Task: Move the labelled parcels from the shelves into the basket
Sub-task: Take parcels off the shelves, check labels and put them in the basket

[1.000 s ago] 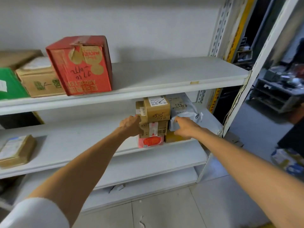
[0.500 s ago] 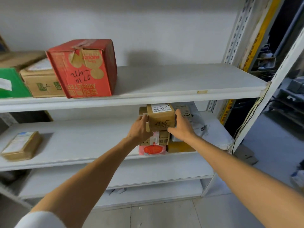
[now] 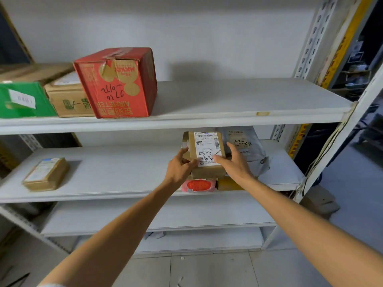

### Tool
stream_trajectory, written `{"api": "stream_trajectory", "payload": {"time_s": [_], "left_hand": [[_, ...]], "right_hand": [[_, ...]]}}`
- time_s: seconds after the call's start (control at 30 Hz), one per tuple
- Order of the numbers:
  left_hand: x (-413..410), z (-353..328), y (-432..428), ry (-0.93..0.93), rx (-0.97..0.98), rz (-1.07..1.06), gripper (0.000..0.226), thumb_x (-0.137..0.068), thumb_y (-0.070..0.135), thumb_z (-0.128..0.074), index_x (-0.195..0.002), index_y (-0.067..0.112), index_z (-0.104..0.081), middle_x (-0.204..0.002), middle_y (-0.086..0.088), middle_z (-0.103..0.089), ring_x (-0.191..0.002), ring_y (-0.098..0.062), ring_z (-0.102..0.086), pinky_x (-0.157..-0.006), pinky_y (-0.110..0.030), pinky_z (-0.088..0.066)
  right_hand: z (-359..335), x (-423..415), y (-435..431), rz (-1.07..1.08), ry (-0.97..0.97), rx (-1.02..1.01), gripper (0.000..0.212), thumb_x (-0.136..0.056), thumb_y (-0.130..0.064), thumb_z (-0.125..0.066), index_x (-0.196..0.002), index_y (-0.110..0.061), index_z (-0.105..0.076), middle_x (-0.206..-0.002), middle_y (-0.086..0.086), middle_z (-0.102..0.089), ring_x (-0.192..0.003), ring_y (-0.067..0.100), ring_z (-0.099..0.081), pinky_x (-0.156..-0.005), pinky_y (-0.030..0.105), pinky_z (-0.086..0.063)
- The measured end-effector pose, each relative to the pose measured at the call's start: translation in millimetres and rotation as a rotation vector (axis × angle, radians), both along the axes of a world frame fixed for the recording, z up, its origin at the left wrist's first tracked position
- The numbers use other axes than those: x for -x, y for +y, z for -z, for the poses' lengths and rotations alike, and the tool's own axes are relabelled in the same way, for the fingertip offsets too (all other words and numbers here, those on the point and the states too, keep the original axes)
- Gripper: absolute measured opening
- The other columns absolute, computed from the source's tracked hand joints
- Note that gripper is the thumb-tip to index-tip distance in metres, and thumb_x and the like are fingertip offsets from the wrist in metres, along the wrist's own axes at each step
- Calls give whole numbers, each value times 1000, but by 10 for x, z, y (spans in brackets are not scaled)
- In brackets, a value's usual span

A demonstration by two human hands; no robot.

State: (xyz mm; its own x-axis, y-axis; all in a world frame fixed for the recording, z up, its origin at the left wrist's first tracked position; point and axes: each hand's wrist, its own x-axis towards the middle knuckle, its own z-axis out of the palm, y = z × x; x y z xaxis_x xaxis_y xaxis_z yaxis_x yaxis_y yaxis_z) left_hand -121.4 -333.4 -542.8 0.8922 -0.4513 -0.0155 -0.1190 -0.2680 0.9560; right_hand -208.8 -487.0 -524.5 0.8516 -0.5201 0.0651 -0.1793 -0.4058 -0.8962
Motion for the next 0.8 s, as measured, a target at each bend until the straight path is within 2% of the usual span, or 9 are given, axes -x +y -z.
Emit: {"api": "stream_trajectory", "payload": {"time_s": [0.1, 0.23, 0.33, 0.4, 0.47, 0.53, 0.6, 0.7, 0.8], "left_hand": [[31, 65, 72, 127, 45, 50, 68, -81, 12, -73, -141, 11, -40, -92, 0, -61, -83, -16, -66, -77, -31, -59], [117, 135, 126, 118, 73, 54, 49, -77, -2, -73, -122, 3, -54, -101, -3, -63, -99, -30, -66, -84, -43, -57], [205, 171, 182, 85, 134, -82, 43, -73, -2, -70, -112, 4, -51, -99, -4, -62, -92, -25, -65, -73, -32, -58], [268, 199, 291, 69, 181, -145, 50, -61, 4, -68, -107, 3, -49, -95, -4, -61, -86, -20, -64, -64, -28, -56], [325, 272, 428, 31, 190, -153, 57, -53, 5, -64, -106, 1, -44, -97, -9, -61, -85, -22, -64, -61, -37, -59], [380, 349, 564, -12, 183, -154, 59, -52, 4, -65, -106, 2, -41, -98, -11, -63, -90, -29, -64, -64, -45, -60], [449, 386, 699, -26, 216, -135, 54, -57, 7, -67, -106, 6, -43, -104, -6, -65, -101, -25, -64, -73, -39, -60], [556, 376, 951, -158, 134, -98, 61, -70, 29, -74, -126, 28, -49, -125, 16, -57, -120, 0, -51, -92, -18, -44], [747, 384, 1087, -346, 55, -89, 79, -71, 48, -73, -141, 37, -38, -138, 12, -42, -126, -3, -43, -96, -19, -43]], "right_hand": [[13, 47, -68, -46, 142, -18, 81, -83, -21, -75, -148, -8, -28, -145, 6, -46, -134, 25, -43, -104, 35, -37], [99, 68, 7, -113, 159, 26, 60, -77, -8, -78, -131, -11, -50, -130, 6, -62, -119, 22, -58, -87, 24, -45], [170, 69, 148, -94, 69, 89, 67, -75, -7, -79, -132, -13, -44, -130, 5, -59, -111, 19, -59, -78, 22, -50], [240, 59, 245, -100, 5, 113, 78, -71, -6, -82, -134, -14, -36, -129, 6, -58, -115, 22, -58, -86, 33, -54], [314, 59, 364, -120, -17, 113, 86, -68, -7, -84, -135, -16, -32, -130, 6, -54, -120, 25, -54, -92, 46, -53], [363, 53, 474, -113, -21, 75, 87, -66, -9, -86, -136, -17, -35, -132, -1, -50, -122, 18, -49, -98, 45, -48], [359, 56, 552, -125, -52, -65, 71, -69, -14, -85, -129, -18, -46, -124, -8, -54, -116, 11, -50, -99, 38, -45], [343, 64, 606, -166, -115, -420, 22, -85, -19, -72, -102, -26, -60, -104, -7, -68, -108, 21, -63, -88, 44, -54], [408, 51, 640, -157, -107, -681, 15, -97, -26, -53, -110, -24, -61, -108, -2, -68, -106, 23, -62, -81, 40, -53]]}}
